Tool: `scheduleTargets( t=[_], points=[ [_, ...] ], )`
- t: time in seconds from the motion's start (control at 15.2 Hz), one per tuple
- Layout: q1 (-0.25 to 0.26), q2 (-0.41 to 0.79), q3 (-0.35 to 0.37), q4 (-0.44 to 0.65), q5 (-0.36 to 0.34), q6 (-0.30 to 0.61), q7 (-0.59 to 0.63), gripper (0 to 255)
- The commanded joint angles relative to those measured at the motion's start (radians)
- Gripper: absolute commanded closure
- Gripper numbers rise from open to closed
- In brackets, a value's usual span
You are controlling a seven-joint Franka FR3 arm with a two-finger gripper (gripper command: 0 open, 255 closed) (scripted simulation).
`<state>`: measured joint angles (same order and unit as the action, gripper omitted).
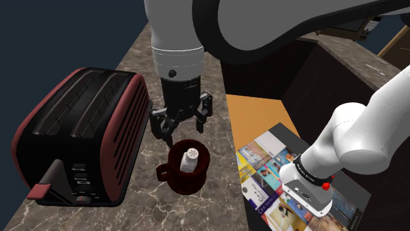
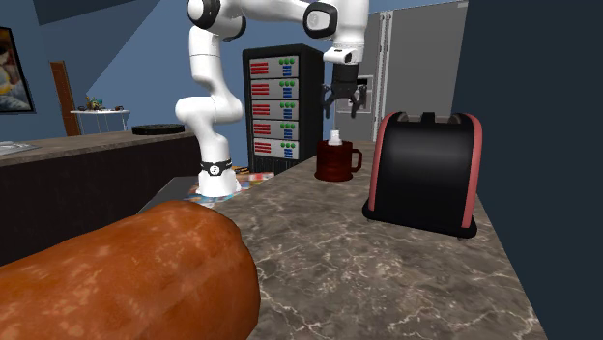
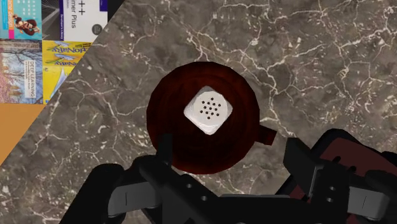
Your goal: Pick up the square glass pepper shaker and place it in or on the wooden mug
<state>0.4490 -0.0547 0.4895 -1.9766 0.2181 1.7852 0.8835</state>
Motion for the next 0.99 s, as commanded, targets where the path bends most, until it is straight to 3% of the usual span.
scheduleTargets(
  t=[0.0,0.13,0.4,0.92],
  points=[
    [0.0,0.0,0.0,0.0,0.0,0.0,0.0,0],
    [0.0,0.0,0.0,0.0,0.0,0.0,0.0,0],
    [-0.01,0.009,-0.011,0.133,-0.012,-0.126,0.008,0],
    [-0.01,0.009,-0.011,0.133,-0.012,-0.126,0.008,0]
  ],
)
